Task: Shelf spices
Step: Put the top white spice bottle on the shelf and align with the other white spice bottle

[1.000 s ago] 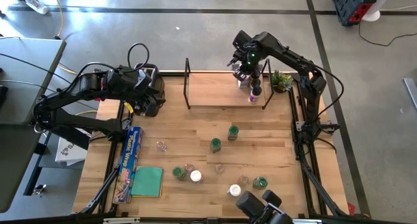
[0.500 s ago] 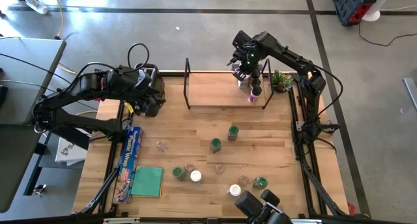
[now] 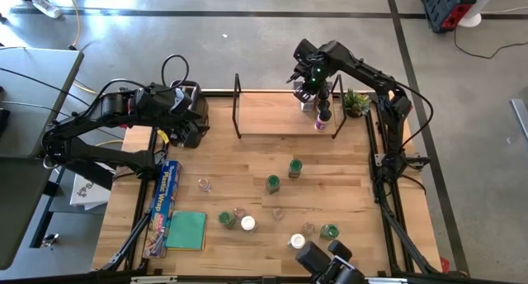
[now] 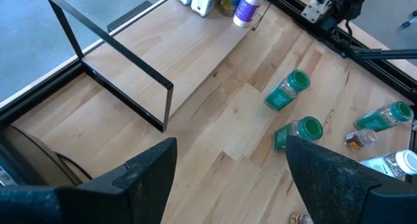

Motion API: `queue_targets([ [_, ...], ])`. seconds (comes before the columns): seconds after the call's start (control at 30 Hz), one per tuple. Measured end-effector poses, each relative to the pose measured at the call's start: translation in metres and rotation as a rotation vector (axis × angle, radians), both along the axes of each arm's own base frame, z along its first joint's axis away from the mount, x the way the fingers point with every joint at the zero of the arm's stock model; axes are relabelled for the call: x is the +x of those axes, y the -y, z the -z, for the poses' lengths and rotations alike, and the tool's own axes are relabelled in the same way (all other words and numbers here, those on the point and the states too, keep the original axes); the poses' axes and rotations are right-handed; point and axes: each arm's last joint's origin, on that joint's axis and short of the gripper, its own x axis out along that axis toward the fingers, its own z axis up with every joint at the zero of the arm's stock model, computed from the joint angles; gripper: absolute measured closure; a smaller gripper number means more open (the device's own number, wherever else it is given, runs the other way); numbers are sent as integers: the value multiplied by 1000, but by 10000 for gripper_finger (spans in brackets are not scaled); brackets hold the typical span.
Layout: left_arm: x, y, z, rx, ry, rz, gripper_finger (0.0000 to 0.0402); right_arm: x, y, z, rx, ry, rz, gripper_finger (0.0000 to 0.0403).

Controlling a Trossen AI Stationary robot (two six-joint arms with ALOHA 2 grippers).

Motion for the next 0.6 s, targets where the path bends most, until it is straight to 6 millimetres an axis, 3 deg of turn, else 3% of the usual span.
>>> queue_targets([
  [0.6, 0, 0, 0, 0, 0, 0, 119, 1, 0, 1, 1, 4, 19, 401],
])
